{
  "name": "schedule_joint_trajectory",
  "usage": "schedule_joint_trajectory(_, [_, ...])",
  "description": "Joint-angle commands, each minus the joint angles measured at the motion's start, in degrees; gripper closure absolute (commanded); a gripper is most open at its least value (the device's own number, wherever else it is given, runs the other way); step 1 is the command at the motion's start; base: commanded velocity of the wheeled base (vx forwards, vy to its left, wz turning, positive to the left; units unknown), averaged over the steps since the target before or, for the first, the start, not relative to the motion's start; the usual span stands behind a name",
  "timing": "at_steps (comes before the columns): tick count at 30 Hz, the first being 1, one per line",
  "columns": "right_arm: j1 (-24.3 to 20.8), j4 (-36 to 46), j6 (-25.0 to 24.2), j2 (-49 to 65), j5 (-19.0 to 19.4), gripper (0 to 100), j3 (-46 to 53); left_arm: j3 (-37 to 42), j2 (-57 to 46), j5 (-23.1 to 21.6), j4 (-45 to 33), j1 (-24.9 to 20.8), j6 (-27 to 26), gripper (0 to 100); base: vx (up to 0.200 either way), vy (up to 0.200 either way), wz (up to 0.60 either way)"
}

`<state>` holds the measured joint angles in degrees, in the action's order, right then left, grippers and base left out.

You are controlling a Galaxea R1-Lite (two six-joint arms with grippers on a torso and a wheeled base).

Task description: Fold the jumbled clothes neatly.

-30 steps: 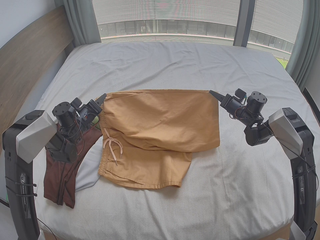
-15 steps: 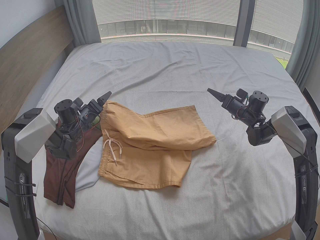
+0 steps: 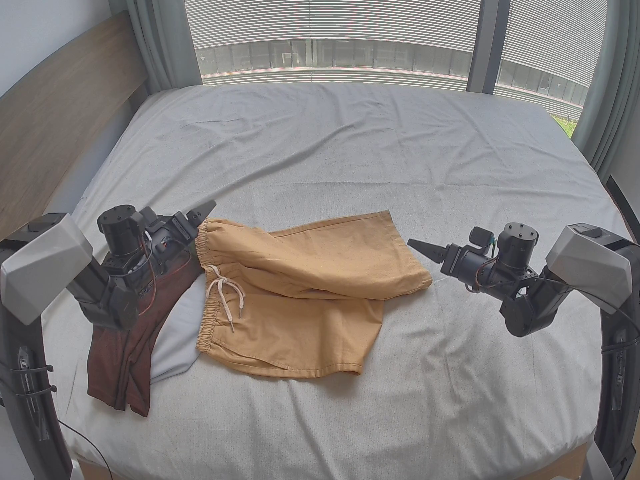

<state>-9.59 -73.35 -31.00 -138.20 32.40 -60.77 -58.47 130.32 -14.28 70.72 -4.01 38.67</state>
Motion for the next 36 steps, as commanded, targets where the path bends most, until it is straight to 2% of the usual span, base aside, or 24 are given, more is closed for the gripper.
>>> schedule_joint_trajectory(1, [-2.62, -1.62, 1.65, 0.66, 0.03, 0, 9.71, 15.22, -10.35, -1.55, 3.29, 0.06, -5.45, 0, 0.0, 0.0, 0.0])
schedule_joint_trajectory(6, [-4.2, -1.53, 3.67, -3.39, 0.03, 0, 10.85, 23.05, -11.23, -3.65, 10.05, -1.7, -5.62, 0, 0.0, 0.0, 0.0])
schedule_joint_trajectory(13, [-5.79, -1.36, 3.84, -6.99, -0.06, 0, 10.67, 26.12, -9.29, -3.92, 14.27, -3.11, -7.99, 0, 0.0, 0.0, 0.0])
schedule_joint_trajectory(21, [-7.46, -0.74, 3.84, -9.45, -0.23, 0, 7.86, 26.56, -8.94, -3.92, 16.03, -3.81, -7.99, 0, 0.0, 0.0, 0.0])
schedule_joint_trajectory(26, [-8.69, 2.69, 3.93, -10.07, -1.9, 0, 5.14, 26.56, -8.85, -3.92, 16.73, -4.16, -7.99, 0, 0.0, 0.0, 0.0])
schedule_joint_trajectory(34, [-10.36, 3.48, 3.84, -11.74, -2.78, 0, 2.15, 26.65, -8.06, -3.92, 17.61, -4.34, -8.08, 0, 0.0, 0.0, 0.0])
schedule_joint_trajectory(36, [-11.15, 3.83, 3.93, -12.62, -4.19, 0, 1.09, 26.65, -7.97, -3.92, 17.61, -4.34, -8.08, 0, 0.0, 0.0, 0.0])
